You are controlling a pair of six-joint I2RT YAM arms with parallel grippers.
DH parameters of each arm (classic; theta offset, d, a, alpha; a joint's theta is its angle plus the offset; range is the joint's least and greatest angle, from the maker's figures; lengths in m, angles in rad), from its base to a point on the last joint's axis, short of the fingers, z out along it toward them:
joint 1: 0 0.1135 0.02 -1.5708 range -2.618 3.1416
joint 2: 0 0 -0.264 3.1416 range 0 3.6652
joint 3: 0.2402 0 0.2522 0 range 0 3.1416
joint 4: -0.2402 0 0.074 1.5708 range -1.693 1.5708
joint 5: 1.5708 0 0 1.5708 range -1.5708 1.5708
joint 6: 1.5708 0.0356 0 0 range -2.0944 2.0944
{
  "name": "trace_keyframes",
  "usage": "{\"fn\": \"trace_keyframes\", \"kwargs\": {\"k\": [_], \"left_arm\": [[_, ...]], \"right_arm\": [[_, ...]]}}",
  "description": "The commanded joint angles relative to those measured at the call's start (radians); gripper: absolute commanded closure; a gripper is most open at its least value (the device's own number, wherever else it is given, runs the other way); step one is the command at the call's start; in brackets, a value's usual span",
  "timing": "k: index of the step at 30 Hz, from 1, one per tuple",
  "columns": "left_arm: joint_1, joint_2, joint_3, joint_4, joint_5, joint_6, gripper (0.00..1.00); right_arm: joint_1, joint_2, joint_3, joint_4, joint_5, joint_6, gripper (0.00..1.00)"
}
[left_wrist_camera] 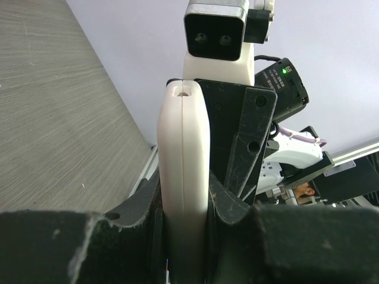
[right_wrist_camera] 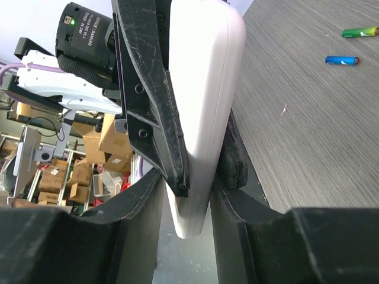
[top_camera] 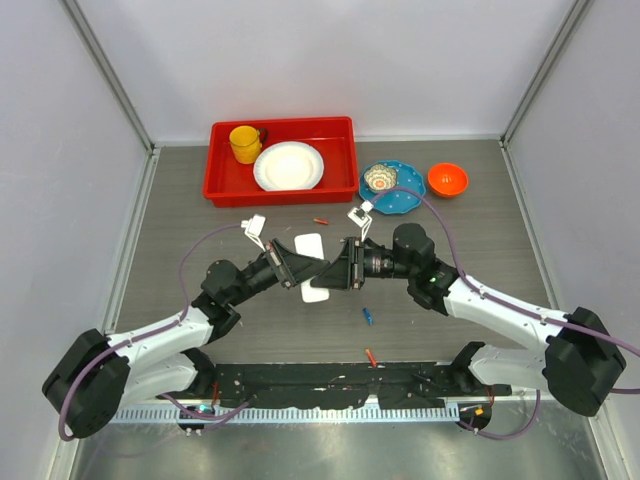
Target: Load the batteries into the remote control
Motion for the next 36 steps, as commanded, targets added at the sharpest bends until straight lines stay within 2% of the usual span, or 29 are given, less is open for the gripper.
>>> {"fn": "trace_keyframes", "kwargs": {"k": [1, 3, 7, 9, 12, 13, 14, 15, 18, 19, 20, 21, 23, 24, 25, 26, 27, 28, 29, 31, 32, 34, 36], "left_arm": [[-0.014, -0.011, 0.014, 0.021, 0.022, 0.02, 1.0], [-0.014, -0.009, 0.014, 0.031, 0.022, 0.02, 1.0], [-0.012, -0.003, 0.006, 0.056, 0.01, 0.019, 1.0], [-0.014, -0.006, -0.009, 0.058, -0.031, 0.02, 1.0], [-0.009, -0.024, -0.023, 0.015, -0.103, 0.026, 0.8], [-0.006, -0.029, -0.025, 0.004, -0.116, 0.029, 0.66], [0.002, -0.032, -0.026, -0.004, -0.127, 0.029, 0.6], [0.008, -0.034, -0.025, -0.011, -0.142, 0.026, 0.45], [0.035, -0.035, -0.011, -0.053, -0.17, 0.006, 0.3], [0.04, -0.032, -0.006, -0.059, -0.173, 0.003, 0.18], [0.049, -0.031, 0.0, -0.06, -0.174, 0.002, 0.17], [0.055, -0.028, 0.011, -0.062, -0.179, -0.003, 0.01], [0.089, -0.035, 0.02, -0.077, -0.186, -0.018, 0.0], [0.109, -0.049, 0.023, -0.12, -0.19, -0.026, 0.0], [0.132, -0.072, 0.02, -0.149, -0.209, -0.04, 0.0], [0.179, -0.131, 0.014, -0.189, -0.235, -0.044, 0.0], [0.198, -0.179, -0.003, -0.294, -0.266, -0.041, 0.0], [0.215, -0.227, -0.011, -0.367, -0.354, -0.038, 0.0], [0.233, -0.335, -0.018, -0.44, -0.408, -0.029, 0.0], [0.235, -0.428, -0.031, -0.623, -0.482, 0.011, 0.0], [0.235, -0.474, -0.029, -0.683, -0.521, 0.04, 0.0], [0.235, -0.567, -0.022, -0.842, -0.542, 0.066, 0.0], [0.235, -0.63, -0.014, -0.972, -0.552, 0.095, 0.0]], "right_arm": [[-0.009, 0.004, -0.028, 0.198, -0.031, 0.062, 0.59], [-0.01, 0.015, -0.045, 0.237, -0.038, 0.107, 0.63], [-0.009, 0.058, -0.078, 0.431, -0.061, 0.217, 0.99], [-0.009, 0.075, -0.083, 0.462, -0.076, 0.245, 0.99], [-0.012, 0.039, -0.065, 0.406, -0.077, 0.181, 0.99], [-0.013, 0.024, -0.054, 0.292, -0.071, 0.146, 0.99], [-0.013, -0.009, -0.042, 0.236, -0.068, 0.11, 0.99], [-0.015, -0.023, -0.017, 0.129, -0.061, 0.042, 0.99], [-0.018, -0.066, 0.026, -0.034, -0.047, -0.054, 0.99], [-0.023, -0.076, 0.032, -0.063, -0.044, -0.072, 0.99], [-0.024, -0.085, 0.049, -0.096, -0.038, -0.091, 0.99], [-0.027, -0.099, 0.061, -0.181, -0.024, -0.109, 0.99], [-0.039, -0.105, 0.145, -0.325, 0.091, -0.221, 0.99], [-0.04, -0.103, 0.193, -0.566, 0.182, -0.287, 0.99], [-0.038, -0.085, 0.239, -0.663, 0.411, -0.335, 0.99], [-0.04, -0.065, 0.323, -0.752, 0.544, -0.39, 0.99], [-0.04, -0.047, 0.36, -0.906, 0.676, -0.402, 0.99], [-0.04, 0.004, 0.391, -0.964, 0.958, -0.413, 0.99], [-0.038, 0.036, 0.438, -1.01, 1.061, -0.46, 0.99], [-0.04, 0.117, 0.469, -1.113, 1.284, -0.5, 0.99], [-0.043, 0.189, 0.469, -1.124, 1.455, -0.517, 0.99], [-0.058, 0.26, 0.457, -1.119, 1.556, -0.557, 0.99], [-0.091, 0.346, 0.46, -1.099, 1.534, -0.557, 0.99]]}}
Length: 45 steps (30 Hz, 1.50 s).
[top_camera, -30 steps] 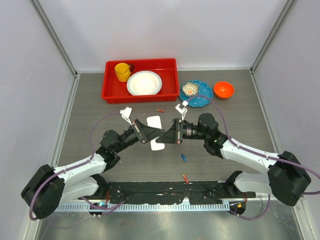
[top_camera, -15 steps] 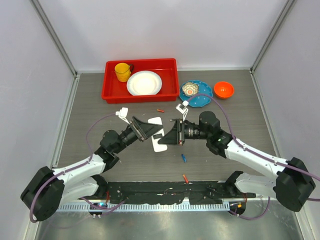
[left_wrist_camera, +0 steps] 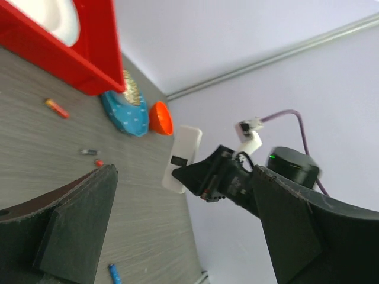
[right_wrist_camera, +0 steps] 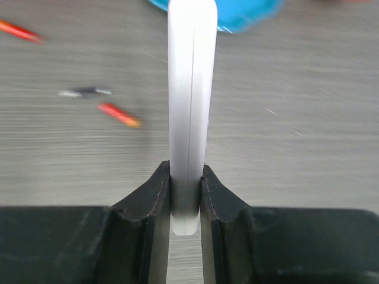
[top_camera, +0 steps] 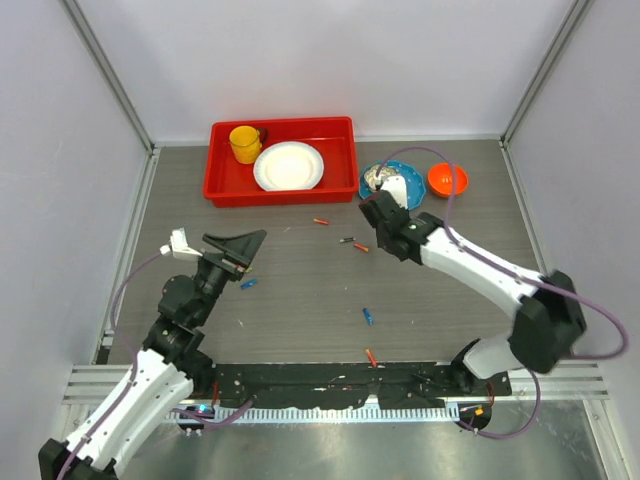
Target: Load the batteries into the remote control
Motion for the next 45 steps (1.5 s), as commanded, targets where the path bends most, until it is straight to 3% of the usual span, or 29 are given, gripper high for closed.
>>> {"fn": "trace_keyframes", "kwargs": {"k": [1, 8, 13, 22, 27, 30, 32, 35, 37, 41, 45], "left_arm": [[0.003, -0.118, 0.008, -0.391, -0.113, 0.092, 0.0], [0.002, -0.216, 0.017, -0.54, -0.126, 0.154, 0.01], [0.002, -0.245, 0.02, -0.566, -0.132, 0.186, 0.01], [0.0, -0.221, 0.02, -0.583, -0.092, 0.209, 0.0], [0.0, -0.147, 0.04, -0.591, -0.084, 0.216, 0.0], [0.0, -0.086, 0.071, -0.627, -0.095, 0.226, 0.0], [0.002, -0.029, 0.107, -0.688, -0.133, 0.229, 0.0], [0.002, 0.064, 0.156, -0.761, -0.187, 0.23, 0.0], [0.0, 0.107, 0.178, -0.785, -0.208, 0.233, 0.0], [0.0, 0.203, 0.226, -0.818, -0.216, 0.249, 0.0], [0.002, 0.243, 0.246, -0.818, -0.236, 0.267, 0.0]], "right_arm": [[-0.062, 0.163, -0.001, -0.141, 0.345, -0.094, 0.99], [-0.08, 0.404, 0.103, -0.157, 0.331, -0.137, 0.99], [-0.08, 0.527, 0.143, -0.164, 0.227, -0.137, 0.99], [-0.08, 0.547, 0.1, -0.12, 0.107, -0.119, 0.65], [-0.074, 0.412, 0.066, -0.103, 0.059, -0.091, 0.37], [-0.074, 0.305, 0.031, -0.077, 0.047, -0.059, 0.35], [-0.074, 0.138, -0.053, -0.019, 0.013, -0.029, 0.34], [-0.074, -0.123, -0.261, 0.194, -0.114, 0.004, 0.33], [-0.074, -0.273, -0.375, 0.381, -0.192, 0.016, 0.22], [-0.076, -0.399, -0.585, 0.53, -0.249, 0.079, 0.15], [-0.073, -0.476, -0.642, 0.599, -0.284, 0.096, 0.14]]}}
